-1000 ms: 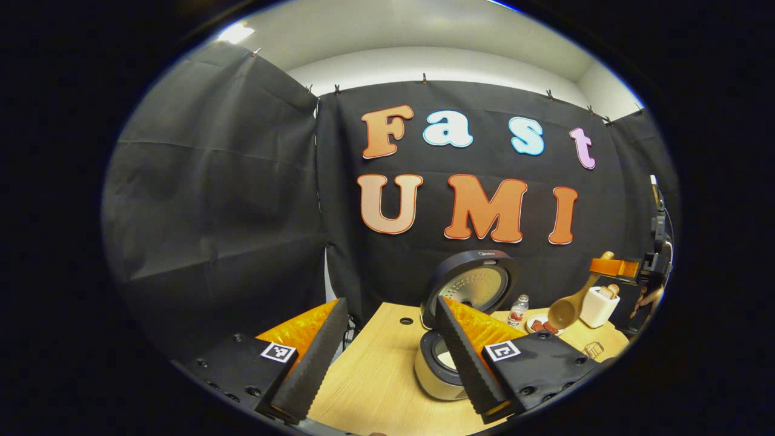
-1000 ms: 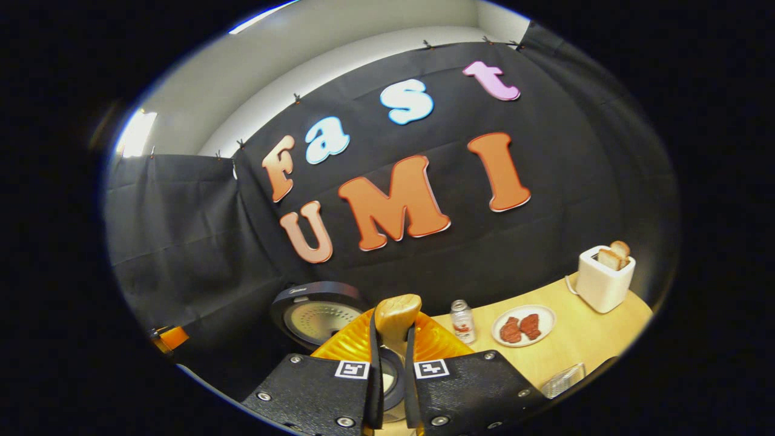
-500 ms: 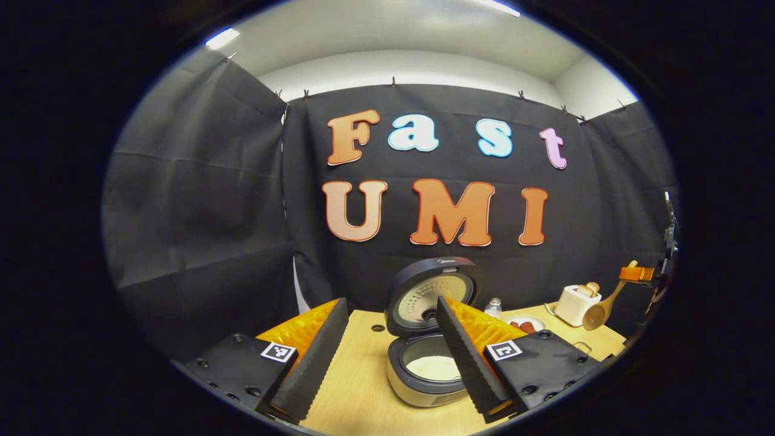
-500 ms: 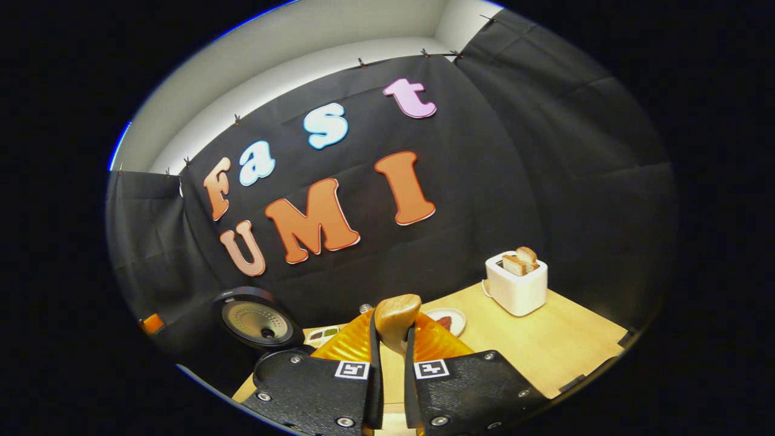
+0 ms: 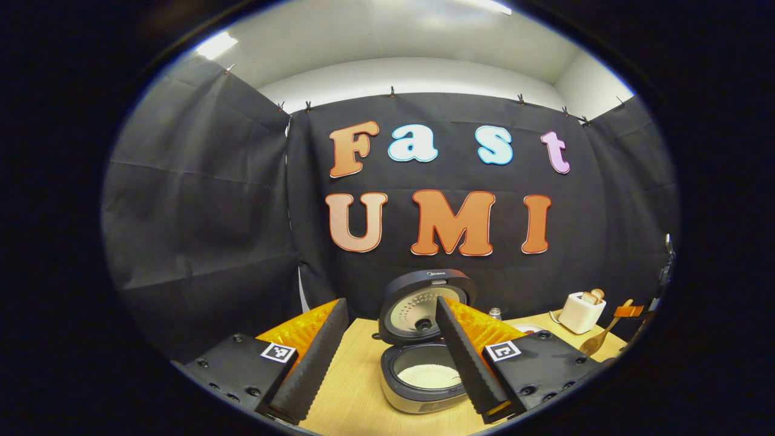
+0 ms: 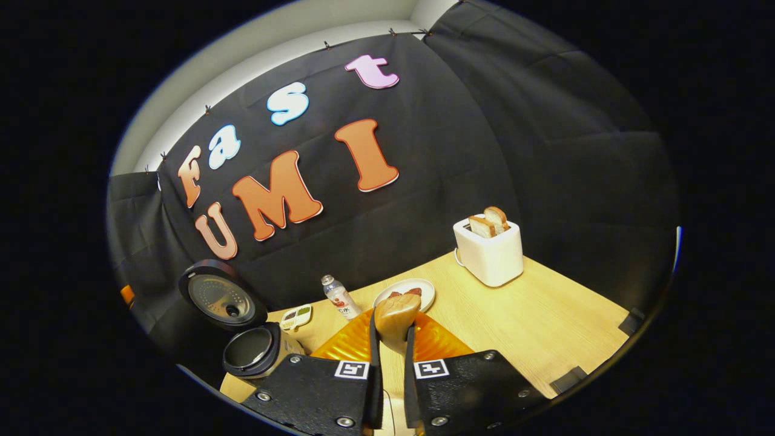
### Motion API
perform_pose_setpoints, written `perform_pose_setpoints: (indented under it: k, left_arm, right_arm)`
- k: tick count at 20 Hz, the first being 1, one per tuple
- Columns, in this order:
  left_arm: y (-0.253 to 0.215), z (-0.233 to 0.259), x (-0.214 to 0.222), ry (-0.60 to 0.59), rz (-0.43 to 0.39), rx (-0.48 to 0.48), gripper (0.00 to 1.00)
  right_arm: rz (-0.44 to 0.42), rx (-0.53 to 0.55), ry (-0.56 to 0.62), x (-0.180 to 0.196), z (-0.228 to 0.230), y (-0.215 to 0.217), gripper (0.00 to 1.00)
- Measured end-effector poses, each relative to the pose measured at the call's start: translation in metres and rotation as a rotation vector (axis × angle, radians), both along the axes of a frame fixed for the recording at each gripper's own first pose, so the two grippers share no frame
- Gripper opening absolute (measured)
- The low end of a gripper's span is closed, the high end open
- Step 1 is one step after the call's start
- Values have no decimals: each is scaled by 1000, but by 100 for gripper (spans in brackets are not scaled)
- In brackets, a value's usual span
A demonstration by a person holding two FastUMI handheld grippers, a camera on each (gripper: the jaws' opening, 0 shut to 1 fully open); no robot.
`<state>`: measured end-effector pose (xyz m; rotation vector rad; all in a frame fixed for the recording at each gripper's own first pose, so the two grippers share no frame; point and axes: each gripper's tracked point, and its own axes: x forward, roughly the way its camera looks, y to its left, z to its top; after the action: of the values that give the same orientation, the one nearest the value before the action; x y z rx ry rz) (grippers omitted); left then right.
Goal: Close the left gripper, press the button to open the rice cooker; take a wooden spoon from the chopstick holder with the right hand, scoop a spoonful of rice and pour it into the rice cooker, then put the wooden spoon back into the chopstick holder.
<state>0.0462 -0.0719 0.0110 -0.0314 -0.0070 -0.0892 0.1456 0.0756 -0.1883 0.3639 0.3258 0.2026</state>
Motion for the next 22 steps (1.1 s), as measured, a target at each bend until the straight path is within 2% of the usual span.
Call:
perform_pose_setpoints:
  k: [7, 10, 13, 15, 19, 20, 21, 22]
  left_arm:
    - [-4, 4, -11, -1, 53, 12, 96]
    - [-1, 1, -13, 2, 98, 39, 97]
    - [-6, -1, -13, 16, 101, 38, 98]
    - [-13, 0, -10, 16, 96, 36, 99]
    - [-36, 2, 1, 12, 67, 13, 100]
    - [-42, 1, 4, 14, 55, 9, 100]
    - [-48, 0, 7, 17, 44, 8, 100]
    - [-54, -1, 10, 21, 36, 10, 100]
  right_arm:
    - [30, 20, 103, 20, -64, 5, 13]
    - [46, 53, 141, 25, -79, 8, 13]
    - [42, 94, 163, 25, -83, 4, 14]
    - [36, 72, 179, 25, -86, -4, 18]
    - [-41, -41, 170, 26, -80, -46, 35]
    - [-56, -67, 164, 24, -74, -58, 46]
    - [-72, -90, 154, 25, -68, -68, 53]
    - [-85, -113, 139, 25, -59, -77, 67]
